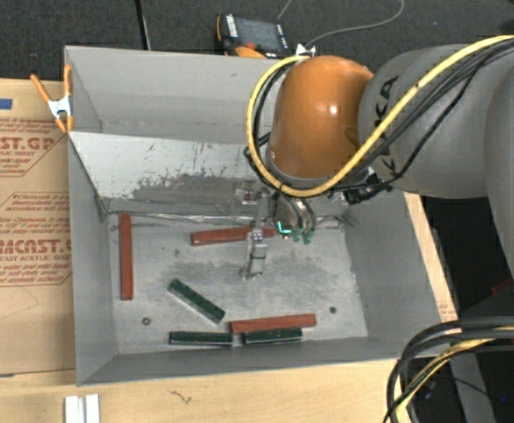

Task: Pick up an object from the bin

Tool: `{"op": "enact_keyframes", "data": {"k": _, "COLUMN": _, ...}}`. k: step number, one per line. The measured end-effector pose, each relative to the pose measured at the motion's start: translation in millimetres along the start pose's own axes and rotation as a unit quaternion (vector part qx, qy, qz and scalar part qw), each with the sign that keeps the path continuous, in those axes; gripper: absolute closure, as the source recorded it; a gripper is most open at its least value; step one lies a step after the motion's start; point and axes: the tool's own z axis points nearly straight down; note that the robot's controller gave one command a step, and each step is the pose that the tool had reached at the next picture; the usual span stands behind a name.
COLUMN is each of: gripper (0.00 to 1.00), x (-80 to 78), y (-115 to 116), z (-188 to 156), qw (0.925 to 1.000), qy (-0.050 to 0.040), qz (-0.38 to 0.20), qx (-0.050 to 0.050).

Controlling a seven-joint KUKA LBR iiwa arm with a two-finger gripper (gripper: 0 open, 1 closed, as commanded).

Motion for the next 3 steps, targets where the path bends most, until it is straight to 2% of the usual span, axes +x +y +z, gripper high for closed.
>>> {"op": "enact_keyframes", "data": {"k": 1, "gripper": 0.00, "x": -27.4, "y": 56, "z": 130, "qw": 0.9990, "qy": -0.0009, "qz": 0.046, "qx": 0.000}}
{"op": "enact_keyframes", "data": {"k": 2, "gripper": 0.00, "x": 37.8, "y": 17, "z": 92, "qw": 0.9933, "qy": -0.0019, "qz": 0.116, "qx": 0.000}}
{"op": "enact_keyframes", "data": {"k": 3, "gripper": 0.00, "x": 76.0, "y": 53, "z": 128, "qw": 1.0000, "qy": -0.0026, "qz": 0.006, "qx": 0.000}}
